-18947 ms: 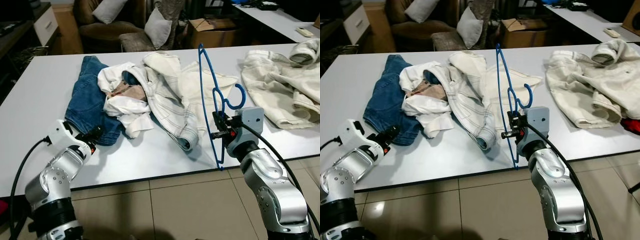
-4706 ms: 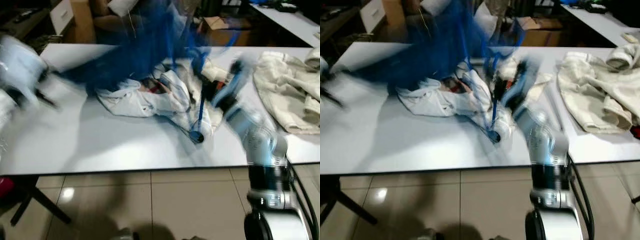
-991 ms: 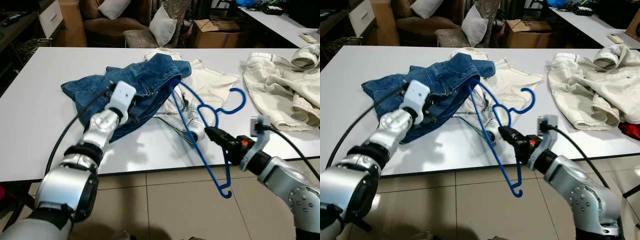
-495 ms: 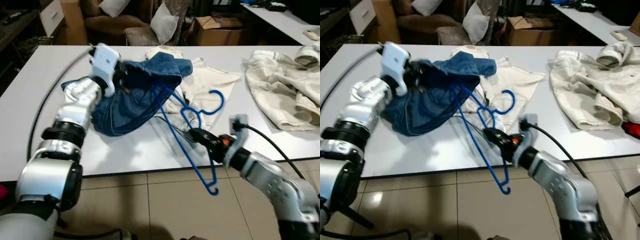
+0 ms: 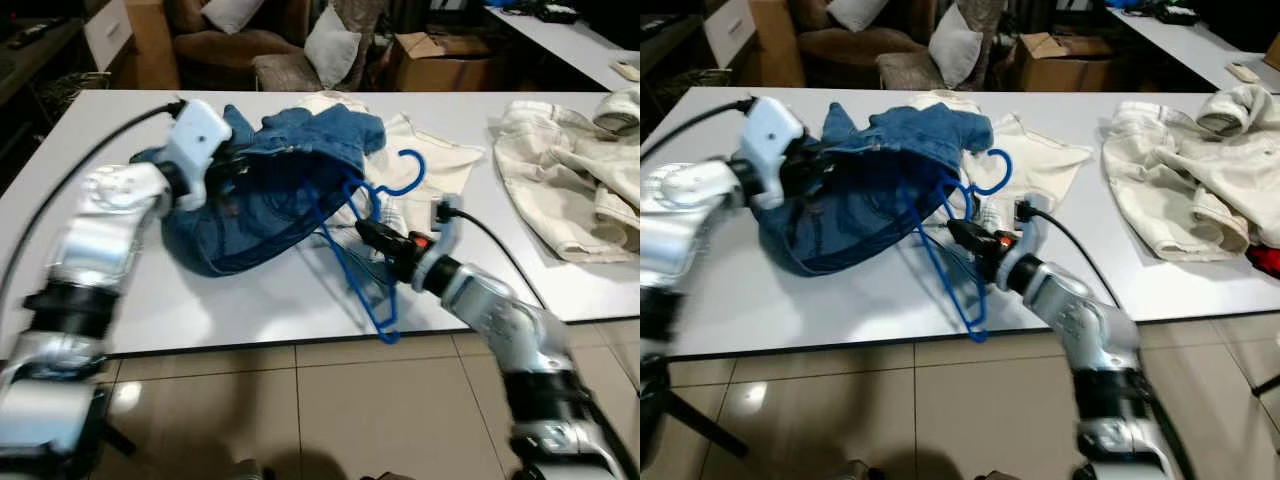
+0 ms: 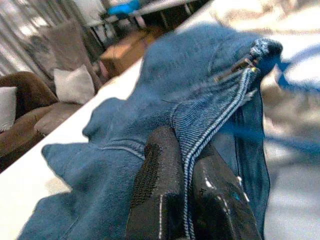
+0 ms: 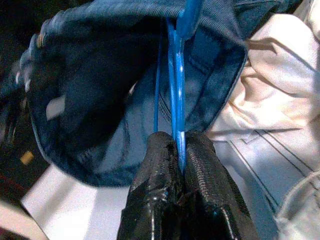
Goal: Hang hanger
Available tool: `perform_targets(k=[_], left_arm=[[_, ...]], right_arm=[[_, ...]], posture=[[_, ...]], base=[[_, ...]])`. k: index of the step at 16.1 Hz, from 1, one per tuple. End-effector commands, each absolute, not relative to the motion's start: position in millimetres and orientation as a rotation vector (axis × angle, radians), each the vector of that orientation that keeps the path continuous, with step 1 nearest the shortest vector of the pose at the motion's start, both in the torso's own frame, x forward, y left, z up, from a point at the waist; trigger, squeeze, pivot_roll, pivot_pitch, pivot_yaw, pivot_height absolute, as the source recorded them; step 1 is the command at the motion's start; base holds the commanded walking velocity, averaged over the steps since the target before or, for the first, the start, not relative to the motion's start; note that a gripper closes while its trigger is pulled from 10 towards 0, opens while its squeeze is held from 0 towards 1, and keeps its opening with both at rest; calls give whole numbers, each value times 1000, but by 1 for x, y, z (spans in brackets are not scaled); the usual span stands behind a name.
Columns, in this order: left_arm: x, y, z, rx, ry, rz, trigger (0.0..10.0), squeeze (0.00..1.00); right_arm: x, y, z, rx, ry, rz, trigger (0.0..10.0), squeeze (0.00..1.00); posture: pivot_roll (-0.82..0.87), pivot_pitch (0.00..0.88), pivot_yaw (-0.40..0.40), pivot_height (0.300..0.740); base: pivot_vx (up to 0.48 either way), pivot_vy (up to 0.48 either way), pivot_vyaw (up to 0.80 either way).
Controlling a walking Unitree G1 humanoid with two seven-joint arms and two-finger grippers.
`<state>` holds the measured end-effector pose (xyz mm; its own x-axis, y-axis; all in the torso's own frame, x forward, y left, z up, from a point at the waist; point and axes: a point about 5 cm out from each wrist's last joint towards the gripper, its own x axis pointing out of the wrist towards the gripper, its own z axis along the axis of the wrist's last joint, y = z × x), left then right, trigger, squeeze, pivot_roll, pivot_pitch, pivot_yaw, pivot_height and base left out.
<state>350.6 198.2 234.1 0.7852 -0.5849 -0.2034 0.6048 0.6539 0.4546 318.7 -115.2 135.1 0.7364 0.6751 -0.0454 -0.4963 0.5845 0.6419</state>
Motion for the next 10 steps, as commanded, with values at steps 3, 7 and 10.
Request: perform_targets(k=[3,7,10], left_arm=[[333,210,226,585,185,-776,0,0],[311,172,265,141,130,-1071,0,0],[329,151,309,-122,-62,-1055,0,0]], right_arm=[[334,-113,163,766,171,696,10000,0],[357,-98,180,861,139,689,10000,0],[370,-91,191,924,117,644,10000,0]], posture=[[-9,0,-15,740],[9,0,0,740],[18,0,10,740]], base=[[0,0,0],[0,0,0],[0,0,0]])
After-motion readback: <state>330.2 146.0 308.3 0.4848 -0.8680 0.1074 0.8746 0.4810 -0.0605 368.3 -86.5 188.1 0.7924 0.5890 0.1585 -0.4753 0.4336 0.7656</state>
